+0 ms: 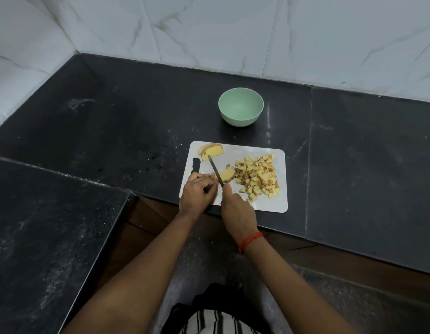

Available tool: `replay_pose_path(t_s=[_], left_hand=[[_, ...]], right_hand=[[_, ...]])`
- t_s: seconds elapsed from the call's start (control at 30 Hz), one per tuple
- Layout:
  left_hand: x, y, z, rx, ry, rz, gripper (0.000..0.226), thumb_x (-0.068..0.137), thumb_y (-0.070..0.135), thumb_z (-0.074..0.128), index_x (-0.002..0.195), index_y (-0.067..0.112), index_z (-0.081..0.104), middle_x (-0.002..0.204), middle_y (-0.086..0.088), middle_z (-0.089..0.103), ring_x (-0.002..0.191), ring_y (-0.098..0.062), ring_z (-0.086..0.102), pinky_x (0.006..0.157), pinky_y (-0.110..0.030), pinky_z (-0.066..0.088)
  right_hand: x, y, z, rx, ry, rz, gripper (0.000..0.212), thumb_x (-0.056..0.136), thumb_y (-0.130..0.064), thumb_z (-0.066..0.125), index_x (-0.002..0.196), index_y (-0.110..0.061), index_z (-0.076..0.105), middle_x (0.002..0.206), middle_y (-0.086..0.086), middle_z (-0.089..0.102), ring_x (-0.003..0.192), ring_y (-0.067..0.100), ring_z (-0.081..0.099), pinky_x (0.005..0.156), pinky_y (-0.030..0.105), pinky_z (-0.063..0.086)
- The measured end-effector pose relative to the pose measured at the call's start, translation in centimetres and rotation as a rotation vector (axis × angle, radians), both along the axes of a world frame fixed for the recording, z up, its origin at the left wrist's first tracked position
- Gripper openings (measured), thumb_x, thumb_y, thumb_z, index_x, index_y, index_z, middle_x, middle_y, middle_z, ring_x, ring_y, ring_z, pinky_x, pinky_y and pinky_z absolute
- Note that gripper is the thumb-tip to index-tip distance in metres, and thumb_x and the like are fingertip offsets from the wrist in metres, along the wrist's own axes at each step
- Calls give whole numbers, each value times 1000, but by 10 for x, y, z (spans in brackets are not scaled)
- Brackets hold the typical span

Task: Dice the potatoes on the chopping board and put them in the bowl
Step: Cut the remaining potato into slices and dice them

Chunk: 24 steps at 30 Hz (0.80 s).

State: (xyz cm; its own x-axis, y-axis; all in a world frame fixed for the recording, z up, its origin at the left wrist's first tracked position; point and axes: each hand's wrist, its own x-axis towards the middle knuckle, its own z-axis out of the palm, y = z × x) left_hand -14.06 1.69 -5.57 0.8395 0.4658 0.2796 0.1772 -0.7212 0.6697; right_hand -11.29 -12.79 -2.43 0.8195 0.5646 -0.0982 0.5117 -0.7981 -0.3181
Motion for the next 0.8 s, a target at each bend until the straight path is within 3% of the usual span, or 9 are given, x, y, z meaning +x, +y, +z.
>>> replay_pose_path(t_s=[0.23, 0.47, 0.57, 0.63, 0.7, 0.8], left_hand=[[0, 0, 2, 7, 0, -18, 13, 92, 22, 75, 97, 12, 81, 95, -3, 75, 102, -13, 63, 79, -32, 58], [2, -2, 2, 46, -41, -11, 8, 90, 16, 77, 89, 9, 80, 88, -1, 75, 92, -17, 62, 73, -30, 56], [3, -2, 0, 54, -65, -28, 10, 92, 18, 75, 91, 8, 78, 93, 1, 75, 92, -18, 59, 73, -33, 55], [3, -2, 0, 61, -67, -38, 13, 91, 18, 75, 101, 8, 76, 100, 1, 74, 98, -18, 59, 80, -35, 55], [3, 0, 1, 6, -20, -43, 28, 91, 21, 74, 116, 11, 71, 113, 1, 69, 110, -16, 56, 91, -39, 53], [6, 3, 14, -71, 112, -116, 54, 93, 42, 71, 141, 23, 56, 136, 1, 52, 127, -15, 46, 104, -36, 46]], right_hand=[[-1, -6, 3, -31, -14, 46, 39, 104, -11, 35, 144, -14, 34, 99, 13, 66, 80, 32, 68, 57, 34, 37], [-24, -39, 10, -103, 46, 47, 29, 106, -17, 29, 134, -18, 32, 105, 8, 64, 86, 32, 69, 60, 36, 40], [-35, -63, 7, 44, 117, -31, 8, 107, -28, 30, 114, -25, 33, 92, 3, 66, 78, 31, 68, 61, 39, 50], [-36, -78, 7, 215, 100, -81, 13, 107, -37, 33, 97, -28, 30, 76, -1, 62, 64, 30, 65, 54, 40, 51], [-23, -87, 11, 415, 45, -149, 16, 105, -38, 39, 93, -29, 34, 65, -4, 57, 53, 28, 60, 44, 39, 47], [19, -96, 18, 684, 25, -339, 15, 105, -32, 46, 93, -26, 40, 69, -5, 57, 58, 22, 59, 48, 35, 42]])
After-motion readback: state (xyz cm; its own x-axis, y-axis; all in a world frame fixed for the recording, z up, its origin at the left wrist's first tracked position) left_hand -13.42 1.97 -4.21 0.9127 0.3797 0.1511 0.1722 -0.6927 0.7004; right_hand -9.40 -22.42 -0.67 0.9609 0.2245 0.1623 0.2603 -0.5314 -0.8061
